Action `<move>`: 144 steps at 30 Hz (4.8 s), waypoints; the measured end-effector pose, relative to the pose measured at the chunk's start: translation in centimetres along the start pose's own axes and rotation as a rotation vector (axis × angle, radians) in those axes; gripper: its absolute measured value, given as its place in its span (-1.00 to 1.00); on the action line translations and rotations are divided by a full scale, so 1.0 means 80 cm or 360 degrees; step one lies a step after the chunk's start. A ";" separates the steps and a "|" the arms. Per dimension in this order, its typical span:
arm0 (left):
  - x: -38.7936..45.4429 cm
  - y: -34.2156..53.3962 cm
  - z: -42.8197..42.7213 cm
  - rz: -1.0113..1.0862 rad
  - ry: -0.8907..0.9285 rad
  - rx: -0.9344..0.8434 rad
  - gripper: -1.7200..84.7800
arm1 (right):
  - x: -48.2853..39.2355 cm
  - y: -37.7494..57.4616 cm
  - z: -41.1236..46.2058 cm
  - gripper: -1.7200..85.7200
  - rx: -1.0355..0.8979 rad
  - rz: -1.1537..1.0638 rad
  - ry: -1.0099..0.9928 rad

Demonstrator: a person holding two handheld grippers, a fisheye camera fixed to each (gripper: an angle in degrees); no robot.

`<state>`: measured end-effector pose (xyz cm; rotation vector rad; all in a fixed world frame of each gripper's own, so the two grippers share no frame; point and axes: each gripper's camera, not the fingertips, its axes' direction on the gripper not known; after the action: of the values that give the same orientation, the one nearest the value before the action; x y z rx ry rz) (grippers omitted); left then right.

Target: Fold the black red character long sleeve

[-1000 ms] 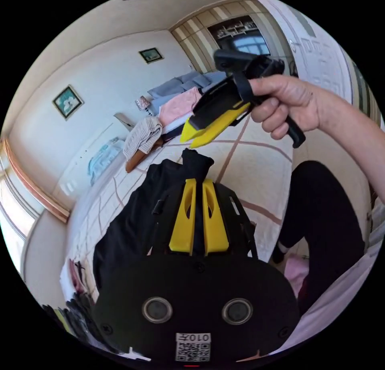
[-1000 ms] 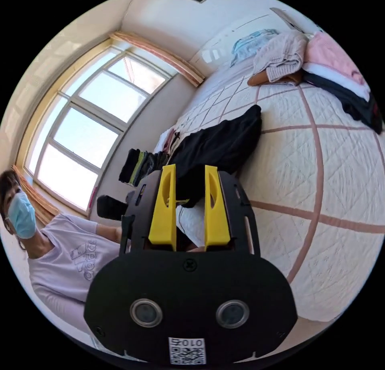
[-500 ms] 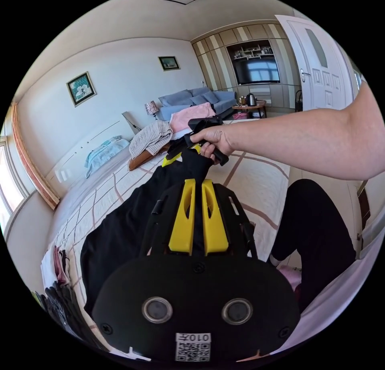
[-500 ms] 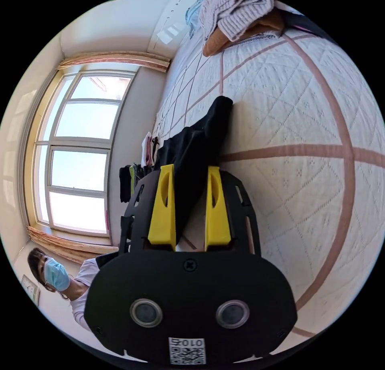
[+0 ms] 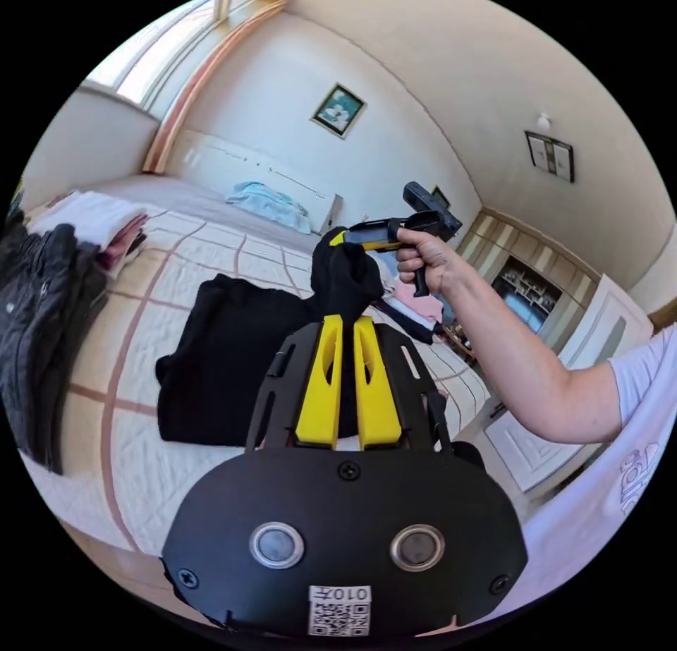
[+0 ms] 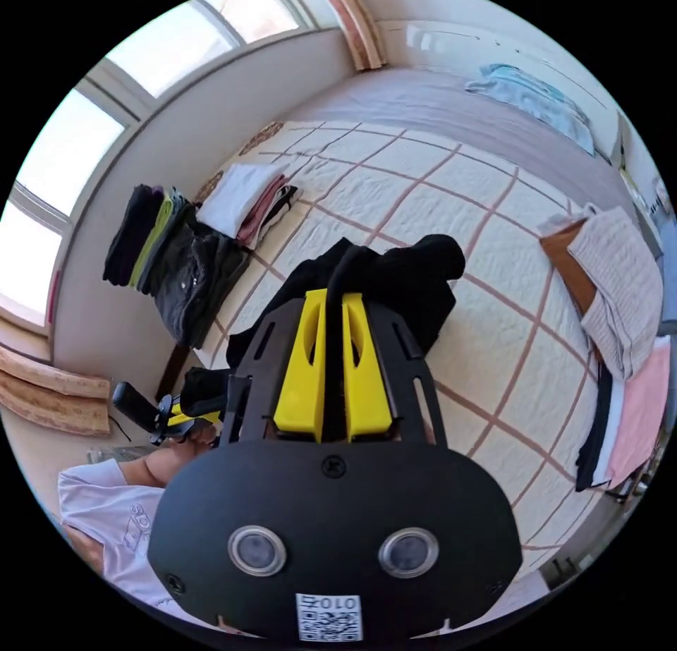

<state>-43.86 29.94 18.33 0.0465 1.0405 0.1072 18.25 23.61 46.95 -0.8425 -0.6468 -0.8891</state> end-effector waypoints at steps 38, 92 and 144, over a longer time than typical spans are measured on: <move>-0.065 0.029 0.084 0.0564 -0.0854 -0.0633 -0.92 | -0.187 0.334 0.192 -0.70 0.0489 -0.0437 -0.0100; -0.252 0.142 -0.064 -0.0959 0.0451 -0.0450 -0.55 | -0.358 0.448 0.242 -0.85 0.0127 -0.0583 0.0173; -0.429 -0.186 -0.318 -0.0145 0.0663 -0.0853 -0.77 | 0.123 0.343 0.086 -0.78 0.0608 0.0065 -0.1346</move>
<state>-82.00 11.01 33.65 -0.5287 1.3968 0.3191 45.76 35.44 48.46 -0.8613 -1.4749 -0.3144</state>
